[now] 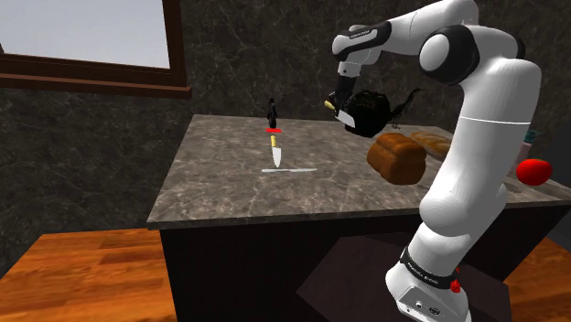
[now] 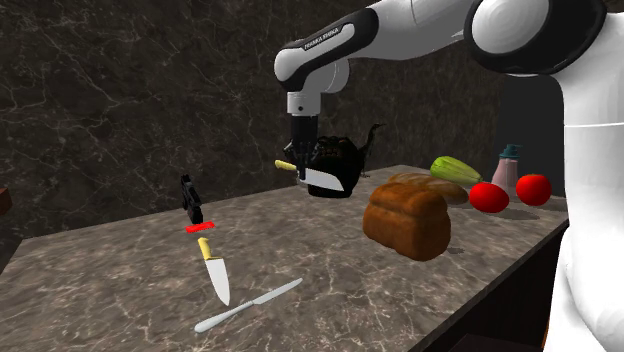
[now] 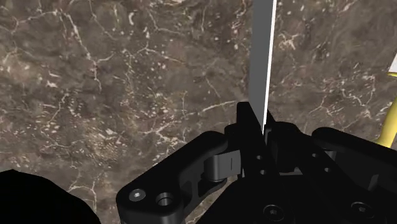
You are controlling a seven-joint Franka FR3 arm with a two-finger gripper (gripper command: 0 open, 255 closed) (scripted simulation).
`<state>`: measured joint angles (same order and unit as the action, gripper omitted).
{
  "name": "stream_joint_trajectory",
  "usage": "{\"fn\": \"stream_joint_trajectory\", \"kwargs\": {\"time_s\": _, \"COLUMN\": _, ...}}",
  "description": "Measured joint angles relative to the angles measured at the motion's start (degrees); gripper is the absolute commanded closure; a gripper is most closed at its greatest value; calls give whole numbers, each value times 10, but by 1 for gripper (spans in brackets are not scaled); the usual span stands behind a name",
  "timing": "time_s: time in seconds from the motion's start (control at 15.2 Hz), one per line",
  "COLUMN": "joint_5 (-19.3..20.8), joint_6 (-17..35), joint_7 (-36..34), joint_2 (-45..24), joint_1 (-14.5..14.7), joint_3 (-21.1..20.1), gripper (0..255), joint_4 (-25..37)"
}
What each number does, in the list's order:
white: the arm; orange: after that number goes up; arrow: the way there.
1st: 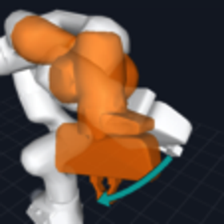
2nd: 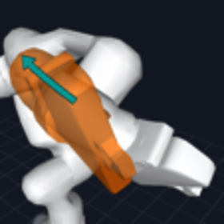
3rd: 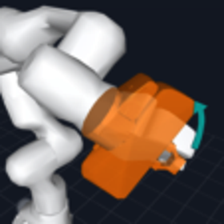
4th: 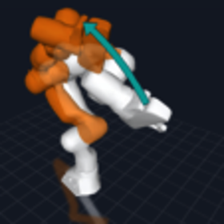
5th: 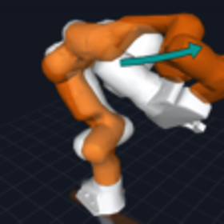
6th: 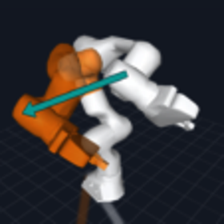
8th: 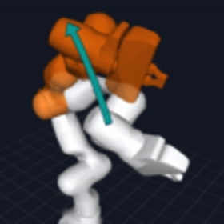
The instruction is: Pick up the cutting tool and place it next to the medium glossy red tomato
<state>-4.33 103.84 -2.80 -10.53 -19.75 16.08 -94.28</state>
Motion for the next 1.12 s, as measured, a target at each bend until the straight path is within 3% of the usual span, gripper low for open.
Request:
{"fn": "stream_joint_trajectory", "kwargs": {"time_s": 0.73, "joint_5": 45, "joint_6": 31, "joint_7": 88, "joint_2": 141, "joint_1": -48, "joint_3": 49, "gripper": 255, "joint_4": -168}}
{"fn": "stream_joint_trajectory", "kwargs": {"time_s": 1.12, "joint_5": 71, "joint_6": 30, "joint_7": 145, "joint_2": 196, "joint_1": -81, "joint_3": 84, "gripper": 255, "joint_4": -217}}
